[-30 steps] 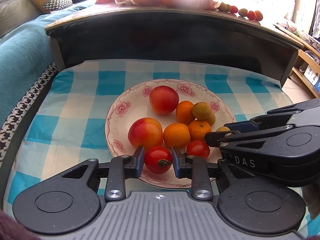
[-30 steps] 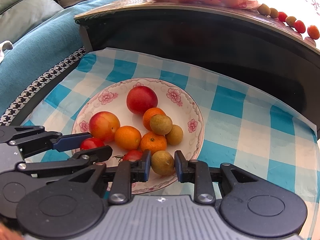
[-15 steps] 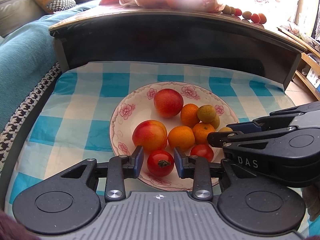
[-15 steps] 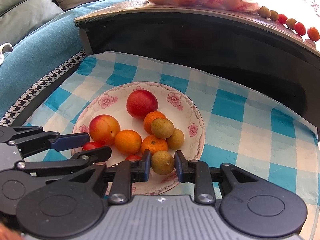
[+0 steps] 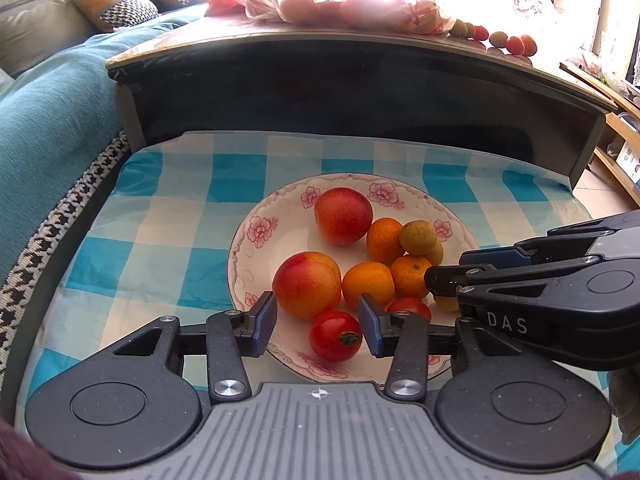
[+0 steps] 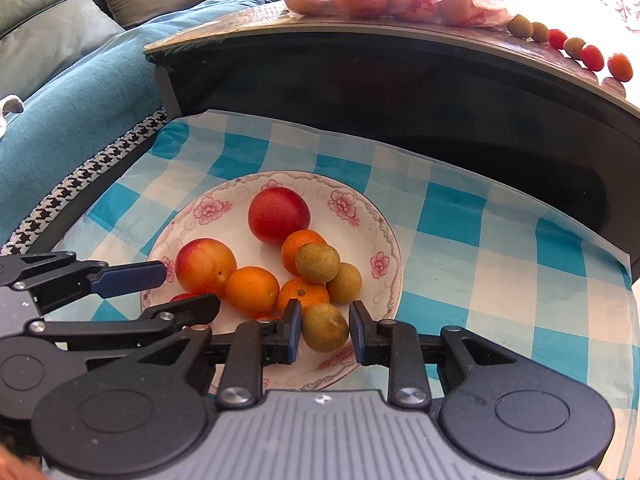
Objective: Organize fruits
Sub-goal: 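Lower and open the left tool releasing the tomato while the right tool releases the brown fruit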
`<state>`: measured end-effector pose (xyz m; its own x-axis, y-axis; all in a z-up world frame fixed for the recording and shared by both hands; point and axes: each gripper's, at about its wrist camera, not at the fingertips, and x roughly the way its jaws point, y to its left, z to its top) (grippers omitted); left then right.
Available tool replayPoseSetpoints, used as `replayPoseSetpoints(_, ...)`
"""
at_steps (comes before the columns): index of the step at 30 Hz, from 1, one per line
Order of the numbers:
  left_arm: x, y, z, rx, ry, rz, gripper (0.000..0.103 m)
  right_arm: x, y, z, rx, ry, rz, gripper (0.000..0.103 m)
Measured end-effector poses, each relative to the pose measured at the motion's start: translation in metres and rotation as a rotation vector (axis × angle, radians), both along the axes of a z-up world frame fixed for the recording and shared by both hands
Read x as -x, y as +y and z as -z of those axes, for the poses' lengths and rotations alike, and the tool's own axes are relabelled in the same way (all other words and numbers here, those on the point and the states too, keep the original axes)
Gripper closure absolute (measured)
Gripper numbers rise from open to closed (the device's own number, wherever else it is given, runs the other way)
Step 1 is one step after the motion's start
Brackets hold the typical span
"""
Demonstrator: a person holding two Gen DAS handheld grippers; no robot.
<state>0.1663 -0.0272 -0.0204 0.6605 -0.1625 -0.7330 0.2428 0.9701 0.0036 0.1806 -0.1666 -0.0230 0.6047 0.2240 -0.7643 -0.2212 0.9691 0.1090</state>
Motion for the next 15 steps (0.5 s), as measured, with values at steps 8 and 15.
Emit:
replayPoseSetpoints(8,0.0004,0.0001,-0.0019,-0.004,-0.010,-0.003,0.045,0.0007,-0.0018,-0.0026,-0.002,-0.006,0.005,0.062)
replayPoseSetpoints(15,0.0002,-0.0005,-0.0022,0.000,-0.011,-0.005,0.043,0.0006,-0.0035,-0.0028,-0.005,-0.006,0.010,0.062)
